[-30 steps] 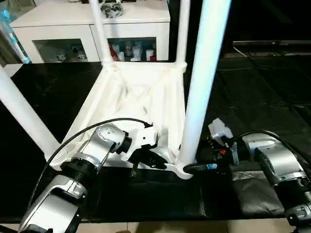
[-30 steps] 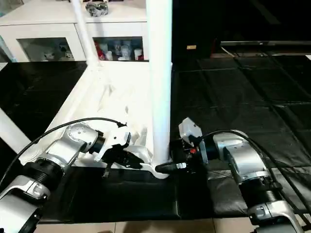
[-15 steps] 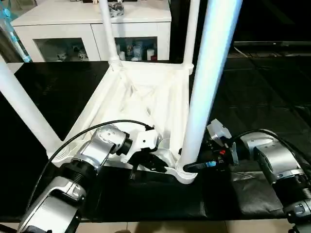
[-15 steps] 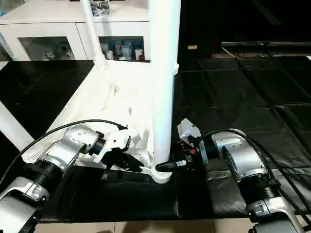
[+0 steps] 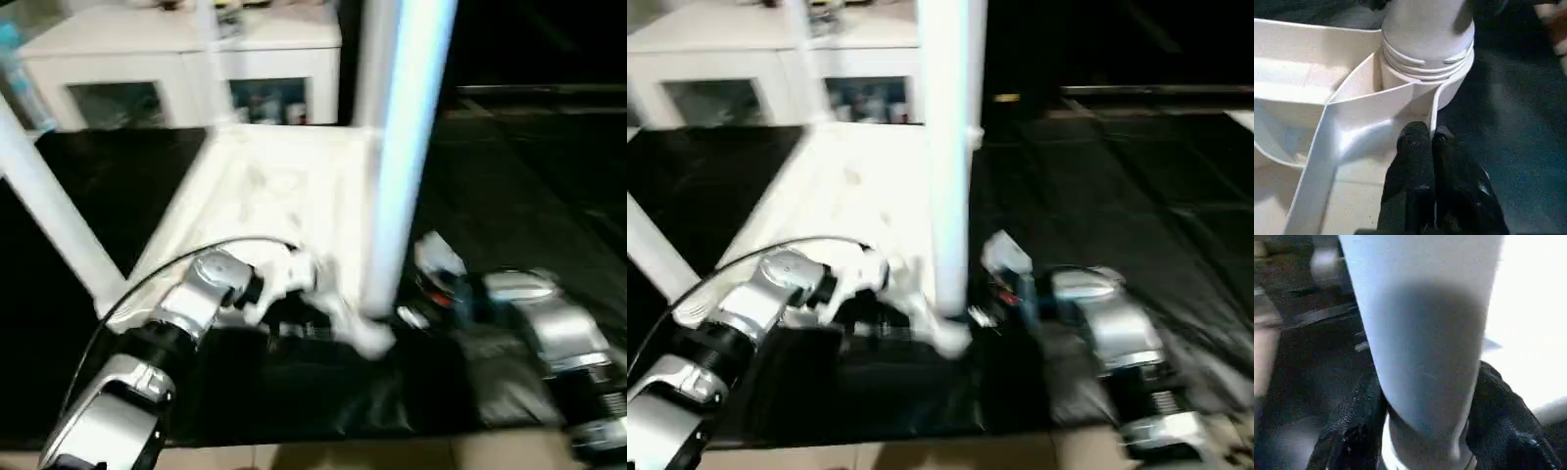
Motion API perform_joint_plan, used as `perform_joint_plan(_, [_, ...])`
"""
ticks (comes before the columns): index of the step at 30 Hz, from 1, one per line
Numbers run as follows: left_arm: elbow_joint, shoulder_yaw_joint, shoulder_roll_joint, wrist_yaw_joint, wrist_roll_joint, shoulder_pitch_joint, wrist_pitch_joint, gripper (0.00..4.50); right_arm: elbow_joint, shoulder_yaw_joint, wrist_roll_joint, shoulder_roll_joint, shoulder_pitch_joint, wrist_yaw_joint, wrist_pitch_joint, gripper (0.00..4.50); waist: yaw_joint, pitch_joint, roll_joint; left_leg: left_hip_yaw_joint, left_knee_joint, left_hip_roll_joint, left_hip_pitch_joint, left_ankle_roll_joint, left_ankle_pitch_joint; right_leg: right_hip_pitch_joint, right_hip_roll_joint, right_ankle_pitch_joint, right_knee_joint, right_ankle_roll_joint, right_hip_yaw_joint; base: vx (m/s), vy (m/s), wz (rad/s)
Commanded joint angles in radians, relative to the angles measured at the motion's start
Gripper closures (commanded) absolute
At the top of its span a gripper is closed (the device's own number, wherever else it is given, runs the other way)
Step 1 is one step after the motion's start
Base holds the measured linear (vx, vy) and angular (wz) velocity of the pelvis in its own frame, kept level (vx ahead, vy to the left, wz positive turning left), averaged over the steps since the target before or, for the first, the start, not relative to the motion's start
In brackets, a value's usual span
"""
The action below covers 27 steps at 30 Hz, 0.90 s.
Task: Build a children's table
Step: Rotate leg to tighten
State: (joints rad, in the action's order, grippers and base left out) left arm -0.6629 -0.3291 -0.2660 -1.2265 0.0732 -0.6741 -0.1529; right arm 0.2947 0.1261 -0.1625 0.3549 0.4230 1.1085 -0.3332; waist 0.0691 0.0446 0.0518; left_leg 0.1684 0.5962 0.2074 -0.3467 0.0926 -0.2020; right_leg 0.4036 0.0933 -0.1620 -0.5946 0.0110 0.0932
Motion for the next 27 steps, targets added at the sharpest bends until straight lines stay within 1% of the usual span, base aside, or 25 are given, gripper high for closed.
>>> perform_joint_plan(1, [0.014, 0.027, 0.087, 0.12, -0.033, -0.044, -0.052, 4.5, 0.015, 0.058, 0.043, -0.097, 0.009, -0.156, -0.085, 2.5, -0.008, -0.055, -0.013, -0.001, -0.073, 0.002, -0.005, -0.023, -0.215, -0.056, 0.045, -0.504, 0.099, 0.111, -0.031, 0.0, 0.0, 0.0])
perform_joint_plan(2, [0.013, 0.029, 0.09, 0.126, -0.033, -0.046, -0.055, 4.5, 0.017, 0.057, 0.045, -0.102, 0.011, -0.166, -0.088, 2.52, -0.016, -0.053, -0.014, 0.0, -0.072, -0.001, -0.007, -0.024, -0.221, -0.054, 0.043, -0.516, 0.102, 0.107, -0.03, 0.0, 0.0, 0.0])
perform_joint_plan(3, [0.006, 0.036, 0.106, 0.154, -0.034, -0.053, -0.067, 4.5, 0.024, 0.05, 0.055, -0.126, 0.021, -0.215, -0.105, 2.53, -0.027, -0.054, -0.014, -0.002, -0.071, -0.003, -0.01, -0.026, -0.23, -0.055, 0.042, -0.531, 0.105, 0.099, -0.026, 0.0, 0.0, 0.0])
perform_joint_plan(4, [-0.002, 0.044, 0.12, 0.179, -0.035, -0.06, -0.075, 4.5, 0.032, 0.042, 0.063, -0.147, 0.031, -0.257, -0.119, 2.54, -0.031, -0.056, -0.014, -0.004, -0.071, -0.003, -0.007, -0.029, -0.234, -0.054, 0.043, -0.532, 0.107, 0.097, -0.025, 0.0, 0.0, 0.0])
perform_joint_plan(5, [-0.021, 0.057, 0.143, 0.227, -0.037, -0.075, -0.086, 4.5, 0.046, 0.031, 0.076, -0.18, 0.048, -0.325, -0.131, 2.54, -0.034, -0.056, -0.014, -0.004, -0.071, -0.003, -0.009, -0.034, -0.234, -0.054, 0.041, -0.528, 0.108, 0.097, -0.026, 0.0, 0.0, 0.0])
perform_joint_plan(6, [-0.05, 0.081, 0.187, 0.31, -0.041, -0.101, -0.103, 4.5, 0.072, 0.017, 0.1, -0.233, 0.08, -0.437, -0.142, 2.55, -0.044, -0.057, -0.017, -0.003, -0.068, -0.007, -0.013, -0.036, -0.223, -0.053, 0.039, -0.508, 0.106, 0.104, -0.025, 0.0, 0.0, 0.0])
perform_joint_plan(7, [-0.05, 0.081, 0.187, 0.31, -0.041, -0.101, -0.103, 4.5, 0.072, 0.017, 0.1, -0.233, 0.08, -0.437, -0.142, 2.55, -0.046, -0.058, -0.014, -0.004, -0.068, -0.006, -0.008, -0.034, -0.223, -0.05, 0.04, -0.506, 0.106, 0.109, -0.024, 0.0, 0.0, 0.0])
perform_joint_plan(8, [-0.056, 0.086, 0.197, 0.329, -0.041, -0.108, -0.108, 4.5, 0.077, 0.016, 0.105, -0.244, 0.087, -0.459, -0.144, 2.55, -0.047, -0.06, -0.017, -0.004, -0.068, -0.006, -0.01, -0.039, -0.219, -0.053, 0.04, -0.496, 0.106, 0.11, -0.024, 0.0, 0.0, 0.0])
perform_joint_plan(9, [-0.057, 0.098, 0.218, 0.361, -0.047, -0.117, -0.12, 4.5, 0.098, 0.002, 0.112, -0.267, 0.107, -0.517, -0.148, 2.56, -0.048, -0.061, -0.015, -0.004, -0.068, -0.003, -0.013, -0.049, -0.2, -0.055, 0.042, -0.455, 0.101, 0.122, -0.029, 0.0, 0.0, 0.0])
perform_joint_plan(11, [-0.054, 0.101, 0.226, 0.37, -0.044, -0.12, -0.128, 4.5, 0.104, -0.005, 0.114, -0.278, 0.115, -0.539, -0.154, 2.56, -0.051, -0.064, -0.013, -0.005, -0.069, 0.0, -0.017, -0.052, -0.181, -0.058, 0.041, -0.403, 0.093, 0.14, -0.03, 0.0, 0.0, 0.0])
perform_joint_plan(12, [-0.048, 0.105, 0.236, 0.384, -0.038, -0.122, -0.14, 4.5, 0.108, -0.022, 0.108, -0.301, 0.124, -0.564, -0.166, 2.56, -0.052, -0.069, -0.011, -0.004, -0.066, 0.002, -0.017, -0.065, -0.142, -0.06, 0.041, -0.294, 0.082, 0.178, -0.034, 0.0, 0.0, 0.0])
perform_joint_plan(13, [-0.046, 0.106, 0.238, 0.388, -0.036, -0.122, -0.145, 4.5, 0.106, -0.028, 0.108, -0.308, 0.125, -0.572, -0.171, 2.56, -0.053, -0.07, -0.011, -0.004, -0.066, 0.003, -0.019, -0.069, -0.126, -0.062, 0.041, -0.256, 0.077, 0.191, -0.036, 0.0, 0.0, 0.0])
perform_joint_plan(14, [-0.044, 0.105, 0.239, 0.39, -0.035, -0.121, -0.146, 4.5, 0.101, -0.036, 0.104, -0.313, 0.124, -0.578, -0.173, 2.56, -0.052, -0.071, -0.011, -0.002, -0.064, 0.003, -0.018, -0.08, -0.106, -0.063, 0.041, -0.201, 0.073, 0.213, -0.036, 0.0, 0.0, 0.0])
perform_joint_plan(15, [-0.043, 0.104, 0.24, 0.392, -0.034, -0.121, -0.147, 4.5, 0.097, -0.042, 0.103, -0.317, 0.123, -0.586, -0.177, 2.21, -0.051, -0.073, -0.011, -0.001, -0.062, 0.002, -0.018, -0.09, -0.087, -0.067, 0.041, -0.157, 0.067, 0.231, -0.037, 0.0, 0.0, 0.0])
perform_joint_plan(16, [-0.041, 0.102, 0.238, 0.391, -0.032, -0.118, -0.145, 4.5, 0.091, -0.043, 0.1, -0.316, 0.12, -0.58, -0.175, 2.21, -0.05, -0.072, -0.009, -0.001, -0.062, 0.003, -0.018, -0.095, -0.08, -0.068, 0.043, -0.141, 0.066, 0.239, -0.038, 0.0, 0.0, 0.0])
perform_joint_plan(17, [-0.041, 0.102, 0.238, 0.391, -0.032, -0.118, -0.145, 4.5, 0.091, -0.043, 0.1, -0.316, 0.12, -0.58, -0.175, 2.01, -0.05, -0.072, -0.009, -0.001, -0.062, 0.003, -0.019, -0.099, -0.077, -0.068, 0.043, -0.13, 0.065, 0.245, -0.038, 0.0, 0.0, 0.0])
perform_joint_plan(18, [-0.038, 0.098, 0.228, 0.383, -0.031, -0.11, -0.137, 4.5, 0.076, -0.032, 0.101, -0.305, 0.104, -0.549, -0.152, 1.85, -0.051, -0.07, -0.009, 0.0, -0.062, 0.004, -0.017, -0.104, -0.089, -0.069, 0.043, -0.127, 0.065, 0.253, -0.037, 0.0, 0.0, 0.0])
perform_joint_plan(20, [-0.039, 0.097, 0.225, 0.381, -0.03, -0.109, -0.134, 4.5, 0.074, -0.028, 0.1, -0.302, 0.1, -0.544, -0.144, 1.77, -0.05, -0.069, -0.008, 0.001, -0.064, 0.005, -0.014, -0.1, -0.112, -0.069, 0.044, -0.156, 0.068, 0.251, -0.038, 0.0, 0.0, 0.0])
perform_joint_plan(21, [-0.036, 0.092, 0.216, 0.369, -0.027, -0.104, -0.128, 4.5, 0.069, -0.025, 0.099, -0.293, 0.093, -0.537, -0.133, 1.66, -0.05, -0.067, -0.007, 0.0, -0.065, 0.005, -0.014, -0.095, -0.125, -0.069, 0.045, -0.176, 0.07, 0.246, -0.037, 0.0, 0.0, 0.0])
perform_joint_plan(22, [-0.032, 0.09, 0.208, 0.358, -0.026, -0.099, -0.123, 4.5, 0.064, -0.023, 0.097, -0.287, 0.087, -0.531, -0.125, 1.43, -0.05, -0.067, -0.005, 0.0, -0.066, 0.006, -0.013, -0.09, -0.133, -0.069, 0.045, -0.189, 0.072, 0.242, -0.038, 0.0, 0.0, 0.0])
perform_joint_plan(23, [-0.032, 0.09, 0.208, 0.358, -0.026, -0.099, -0.123, 4.5, 0.064, -0.023, 0.097, -0.287, 0.087, -0.531, -0.125, 1.43, -0.05, -0.067, -0.005, 0.0, -0.066, 0.006, -0.013, -0.09, -0.133, -0.069, 0.045, -0.189, 0.072, 0.242, -0.038, 0.0, 0.0, 0.0])
perform_joint_plan(24, [-0.025, 0.085, 0.186, 0.325, -0.026, -0.088, -0.107, 4.5, 0.045, -0.025, 0.084, -0.262, 0.068, -0.492, -0.11, 1.3, -0.048, -0.067, -0.007, 0.0, -0.066, 0.006, -0.014, -0.088, -0.136, -0.07, 0.046, -0.191, 0.072, 0.238, -0.039, 0.0, 0.0, 0.0])
perform_joint_plan(25, [-0.024, 0.084, 0.18, 0.316, -0.025, -0.085, -0.101, 4.5, 0.04, -0.026, 0.081, -0.255, 0.064, -0.48, -0.108, 1.3, -0.048, -0.067, -0.007, -0.001, -0.067, 0.007, -0.014, -0.09, -0.137, -0.071, 0.045, -0.188, 0.072, 0.237, -0.039, 0.0, 0.0, 0.0])
perform_joint_plan(26, [-0.024, 0.083, 0.179, 0.315, -0.025, -0.085, -0.1, 4.5, 0.039, -0.026, 0.08, -0.254, 0.063, -0.478, -0.108, 1.2, -0.048, -0.067, -0.007, -0.001, -0.067, 0.009, -0.014, -0.092, -0.133, -0.071, 0.046, -0.173, 0.068, 0.242, -0.04, 0.0, 0.0, 0.0])
perform_joint_plan(27, [-0.022, 0.076, 0.154, 0.271, -0.026, -0.074, -0.075, 4.5, 0.025, -0.022, 0.074, -0.213, 0.048, -0.422, -0.09, 1.04, -0.045, -0.067, -0.003, -0.001, -0.067, 0.008, -0.013, -0.095, -0.132, -0.07, 0.045, -0.167, 0.07, 0.246, -0.039, 0.0, 0.0, 0.0])
